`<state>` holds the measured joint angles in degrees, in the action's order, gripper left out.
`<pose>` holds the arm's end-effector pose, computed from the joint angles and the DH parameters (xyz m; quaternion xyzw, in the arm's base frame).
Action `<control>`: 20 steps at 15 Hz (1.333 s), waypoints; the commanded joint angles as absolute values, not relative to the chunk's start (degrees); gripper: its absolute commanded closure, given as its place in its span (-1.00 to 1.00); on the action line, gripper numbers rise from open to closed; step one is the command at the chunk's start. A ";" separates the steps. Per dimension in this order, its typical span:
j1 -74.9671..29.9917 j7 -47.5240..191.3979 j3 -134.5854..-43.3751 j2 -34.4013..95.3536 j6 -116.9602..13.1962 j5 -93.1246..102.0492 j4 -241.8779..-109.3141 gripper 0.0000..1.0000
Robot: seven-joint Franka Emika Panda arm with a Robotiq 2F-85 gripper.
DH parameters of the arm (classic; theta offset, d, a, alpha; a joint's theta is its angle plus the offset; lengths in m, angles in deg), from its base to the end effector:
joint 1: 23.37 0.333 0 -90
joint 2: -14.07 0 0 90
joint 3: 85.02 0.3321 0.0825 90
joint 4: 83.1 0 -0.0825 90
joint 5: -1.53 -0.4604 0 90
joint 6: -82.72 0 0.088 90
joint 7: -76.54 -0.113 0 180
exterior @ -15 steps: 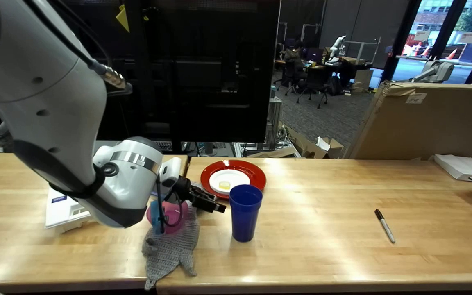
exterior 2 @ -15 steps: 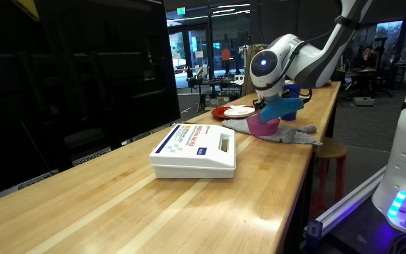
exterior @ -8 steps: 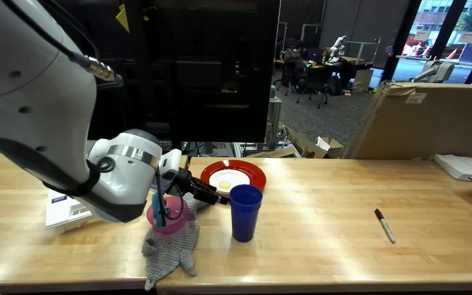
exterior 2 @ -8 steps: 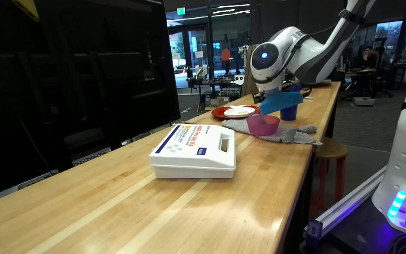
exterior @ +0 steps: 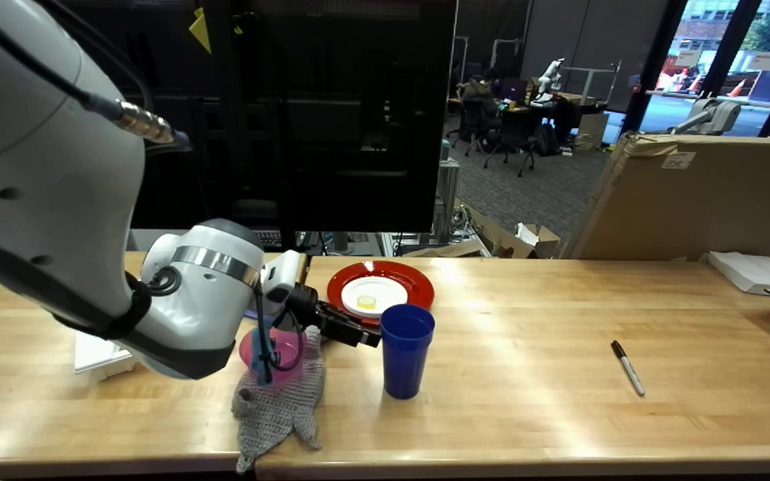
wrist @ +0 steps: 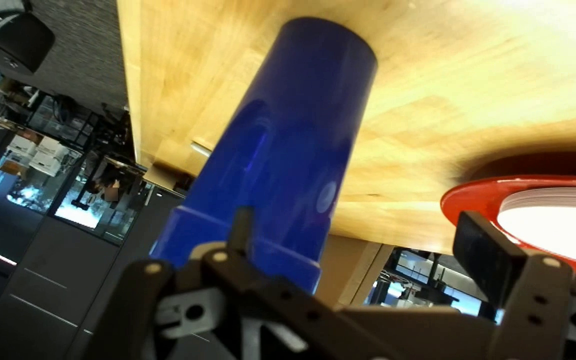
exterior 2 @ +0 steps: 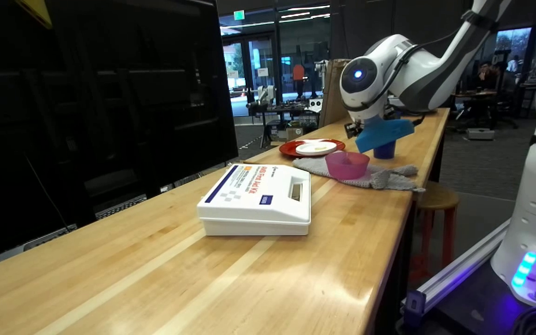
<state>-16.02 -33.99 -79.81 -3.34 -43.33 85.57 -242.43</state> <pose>0.4092 0.0469 0.2528 0.8279 -0.2476 0.3792 0.3310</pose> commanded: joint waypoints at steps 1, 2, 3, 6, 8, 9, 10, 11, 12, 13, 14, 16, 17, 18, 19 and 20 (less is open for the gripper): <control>-15.89 -30.67 -80.58 -4.72 -42.41 83.85 -242.33 -1.00; -15.86 -30.12 -80.70 -4.78 -42.43 83.41 -242.17 -1.00; -15.93 -30.00 -80.85 -4.65 -42.61 83.17 -242.01 -1.00; -16.09 -29.77 -81.26 -4.91 -42.68 81.06 -242.26 -1.00; -16.18 -29.13 -81.67 -4.76 -43.11 78.45 -242.23 -1.00; -16.29 -28.97 -81.71 -4.62 -43.13 77.52 -242.20 -1.00; -16.37 -28.59 -81.77 -4.61 -43.25 76.44 -242.21 -1.00; -16.49 -28.52 -81.79 -4.55 -43.31 75.70 -242.22 -1.00; -16.52 -28.27 -81.80 -4.51 -43.34 74.93 -242.19 -1.00; -16.56 -27.98 -81.86 -4.46 -43.48 74.21 -242.15 -1.00; -16.62 -28.07 -81.83 -4.43 -43.60 73.84 -242.17 -1.00; -16.73 -29.25 -81.62 -4.35 -43.54 73.62 -242.15 -1.00; -16.83 -30.18 -81.46 -4.13 -43.25 73.75 -242.15 -1.00; -17.01 -31.55 -81.07 -3.86 -42.12 74.38 -242.16 -1.00; -17.28 -32.56 -81.10 -3.51 -41.70 74.67 -242.13 -1.00; -17.63 -33.71 -81.19 -2.89 -41.23 74.88 -241.92 -1.00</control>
<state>-16.59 -30.99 -81.54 -3.41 -42.57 74.67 -241.92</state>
